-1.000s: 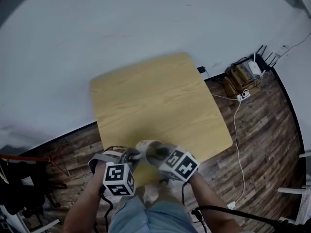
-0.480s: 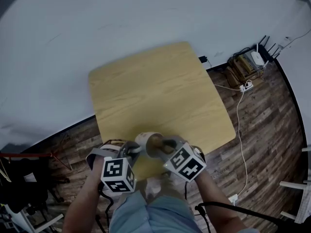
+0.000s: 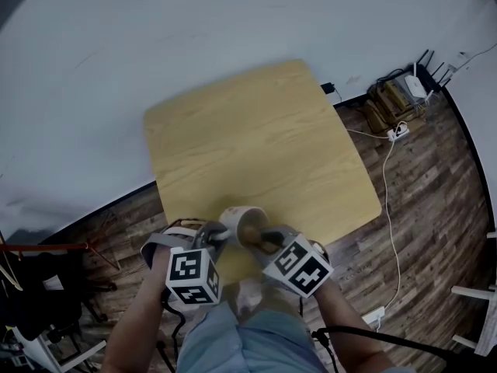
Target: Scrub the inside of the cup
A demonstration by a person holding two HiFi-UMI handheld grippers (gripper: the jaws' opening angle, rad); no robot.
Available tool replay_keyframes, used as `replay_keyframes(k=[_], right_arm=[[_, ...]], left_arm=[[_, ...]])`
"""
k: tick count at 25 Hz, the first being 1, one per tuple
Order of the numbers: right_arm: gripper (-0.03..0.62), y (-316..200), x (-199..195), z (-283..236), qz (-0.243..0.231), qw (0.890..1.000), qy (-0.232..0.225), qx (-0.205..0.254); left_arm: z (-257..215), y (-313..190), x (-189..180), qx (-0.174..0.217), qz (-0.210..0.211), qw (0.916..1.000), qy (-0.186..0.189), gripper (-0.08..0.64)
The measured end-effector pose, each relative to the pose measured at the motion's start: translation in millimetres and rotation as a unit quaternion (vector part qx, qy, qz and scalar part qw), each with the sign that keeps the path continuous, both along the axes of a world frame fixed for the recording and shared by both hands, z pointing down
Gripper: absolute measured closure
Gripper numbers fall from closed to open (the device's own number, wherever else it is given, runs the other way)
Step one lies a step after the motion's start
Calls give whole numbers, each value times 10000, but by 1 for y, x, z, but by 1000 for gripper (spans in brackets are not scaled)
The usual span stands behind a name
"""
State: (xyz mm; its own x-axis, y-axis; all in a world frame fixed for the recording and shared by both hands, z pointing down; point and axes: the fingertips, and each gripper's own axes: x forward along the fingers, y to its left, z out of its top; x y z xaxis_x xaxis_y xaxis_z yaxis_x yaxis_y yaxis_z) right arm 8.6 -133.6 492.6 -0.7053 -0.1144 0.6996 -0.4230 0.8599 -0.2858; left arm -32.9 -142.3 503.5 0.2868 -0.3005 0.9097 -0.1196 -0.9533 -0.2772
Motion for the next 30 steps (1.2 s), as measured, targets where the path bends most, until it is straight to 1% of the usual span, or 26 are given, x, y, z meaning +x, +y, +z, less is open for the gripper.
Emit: replay_keyframes(k=[3,10,15,20,24,30], right_arm=[[525,-1,-9,-14,111,9997,-189,80],[525,-17,-4,-27,127,9990,-99,418],[525,-22,2,-31,-23,9972,97,742],[525,-29,13,-32,21,9952,87,970],[525,-33,24,-29,241,9950,93,967],[525,-22,33,-15,442,9960,150,763]], left_arm=[[2,2,1,4,76,9999,-74,492],[2,3,2,11,93,9999,-100,492],[1,5,1,12,80,9999,-110,492],[-1,4,2,66,105,9998,-140,492],[-4,3,1,108,41,9999,-123,492],[-5,0,0,138,-45,9998,-133,492]])
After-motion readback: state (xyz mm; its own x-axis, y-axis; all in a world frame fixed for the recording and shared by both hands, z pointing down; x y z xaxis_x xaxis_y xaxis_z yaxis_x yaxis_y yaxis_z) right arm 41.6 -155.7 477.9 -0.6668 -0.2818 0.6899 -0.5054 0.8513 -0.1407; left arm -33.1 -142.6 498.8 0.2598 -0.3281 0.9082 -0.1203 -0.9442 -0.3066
